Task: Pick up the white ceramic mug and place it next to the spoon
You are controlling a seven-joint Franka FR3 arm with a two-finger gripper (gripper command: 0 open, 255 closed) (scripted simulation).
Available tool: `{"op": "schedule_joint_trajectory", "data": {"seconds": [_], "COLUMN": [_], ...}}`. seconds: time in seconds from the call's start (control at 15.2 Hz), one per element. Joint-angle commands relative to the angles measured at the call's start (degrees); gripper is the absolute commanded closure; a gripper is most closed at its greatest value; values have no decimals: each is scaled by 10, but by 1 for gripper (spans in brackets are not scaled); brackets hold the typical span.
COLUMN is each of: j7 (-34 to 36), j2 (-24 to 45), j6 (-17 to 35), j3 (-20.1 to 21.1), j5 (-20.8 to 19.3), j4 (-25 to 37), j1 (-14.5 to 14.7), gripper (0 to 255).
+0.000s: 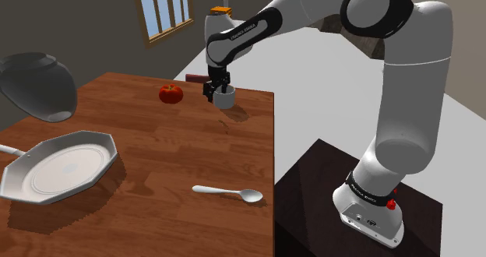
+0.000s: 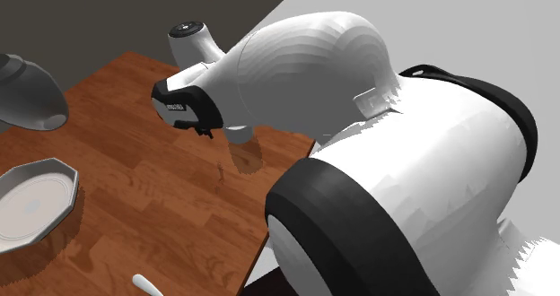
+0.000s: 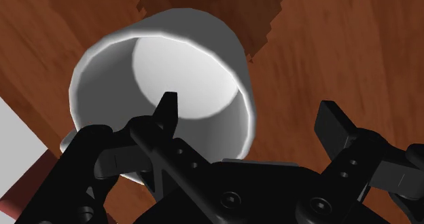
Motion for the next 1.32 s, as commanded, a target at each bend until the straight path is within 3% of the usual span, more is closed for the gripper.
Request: {"op": "schedule_joint_trajectory", "data": {"seconds": [0.0, 0.46, 0.53, 1.25], "j7": [1, 1, 1, -1], "j2": [8, 8, 8, 1], "j6": [10, 10, 10, -2], "j3": [-1, -1, -1, 0], "j5": [-2, -2, -2, 0], "j4": [-2, -2, -2, 4], "j1": [0, 0, 0, 0], "gripper": [0, 0, 255, 255]}}
